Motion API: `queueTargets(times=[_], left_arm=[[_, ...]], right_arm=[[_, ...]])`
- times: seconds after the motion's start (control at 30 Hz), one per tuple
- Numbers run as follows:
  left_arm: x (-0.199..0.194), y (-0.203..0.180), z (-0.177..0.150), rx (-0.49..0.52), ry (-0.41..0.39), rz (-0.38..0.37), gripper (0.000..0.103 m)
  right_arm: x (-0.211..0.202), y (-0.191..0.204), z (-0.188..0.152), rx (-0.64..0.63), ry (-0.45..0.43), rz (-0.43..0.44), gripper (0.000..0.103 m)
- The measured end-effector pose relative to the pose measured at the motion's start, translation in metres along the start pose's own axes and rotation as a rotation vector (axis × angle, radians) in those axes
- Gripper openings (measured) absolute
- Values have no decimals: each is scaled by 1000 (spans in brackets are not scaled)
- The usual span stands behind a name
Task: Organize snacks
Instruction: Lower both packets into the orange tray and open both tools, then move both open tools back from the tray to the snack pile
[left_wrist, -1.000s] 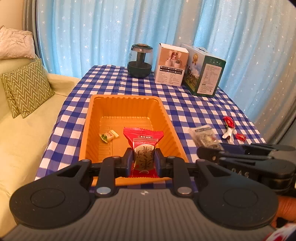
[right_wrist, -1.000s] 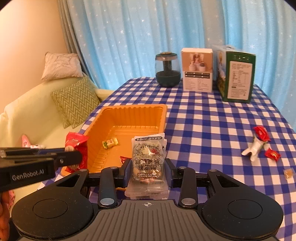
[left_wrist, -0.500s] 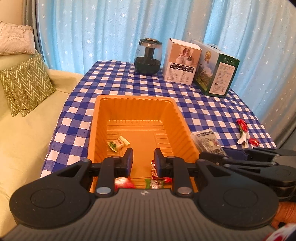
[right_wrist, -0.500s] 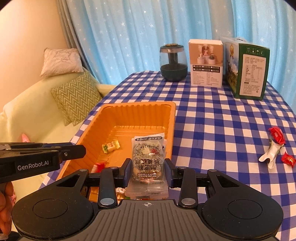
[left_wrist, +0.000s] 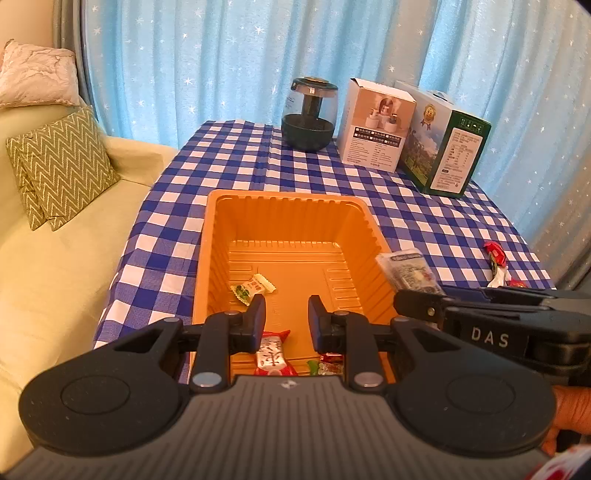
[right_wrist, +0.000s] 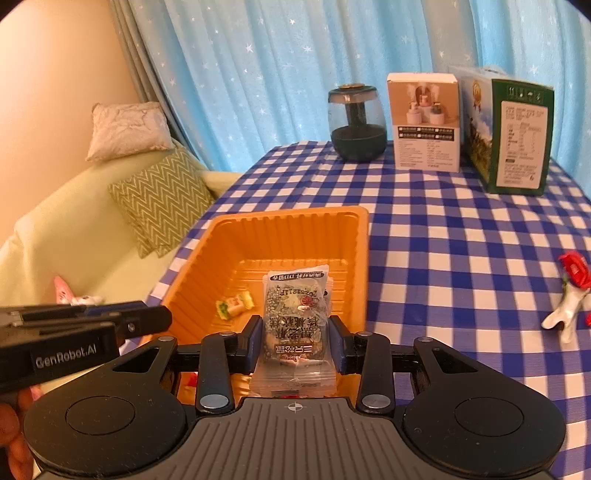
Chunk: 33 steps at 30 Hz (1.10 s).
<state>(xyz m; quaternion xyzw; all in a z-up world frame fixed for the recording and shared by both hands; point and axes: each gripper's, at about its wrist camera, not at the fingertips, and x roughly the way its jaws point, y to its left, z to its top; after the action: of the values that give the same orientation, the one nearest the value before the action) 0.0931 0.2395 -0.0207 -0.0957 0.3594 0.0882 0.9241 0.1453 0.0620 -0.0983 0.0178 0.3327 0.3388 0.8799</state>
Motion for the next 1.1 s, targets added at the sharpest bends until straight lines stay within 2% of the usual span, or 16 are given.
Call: queueTargets(times=[0.07, 0.1, 0.13, 0.2, 0.33, 0.43, 0.5, 0.57, 0.73, 1.1], left_arm=[[-1, 1, -1, -3, -2, 10, 22], [-2, 2, -1, -5, -4, 17, 22], [-3, 3, -1, -8, -6, 22, 23], [-5, 4, -2, -12, -7, 28, 27], [-13, 1, -4, -14, -18, 28, 36], [-18, -7, -6, -10, -26, 21, 46], [-22, -15, -8, -7, -31, 7, 50], [-25, -24, -10, -1, -37, -4, 61], [-33, -54, -15, 19, -47, -45, 74], [-35, -136, -23, 95, -37, -156, 88]], right_arm=[[1, -2, 2, 26, -3, 44, 38], [2, -3, 2, 34, -2, 57, 43], [0, -3, 2, 35, -7, 60, 55], [-5, -5, 2, 33, -24, 48, 60], [-18, -16, -3, 64, -28, 9, 60], [-33, -29, -13, 91, -32, -27, 60], [-45, -39, -21, 110, -38, -53, 60], [-58, -50, -30, 129, -38, -84, 60], [-93, -84, -49, 191, -41, -161, 60], [-153, -133, -67, 221, -53, -335, 61]])
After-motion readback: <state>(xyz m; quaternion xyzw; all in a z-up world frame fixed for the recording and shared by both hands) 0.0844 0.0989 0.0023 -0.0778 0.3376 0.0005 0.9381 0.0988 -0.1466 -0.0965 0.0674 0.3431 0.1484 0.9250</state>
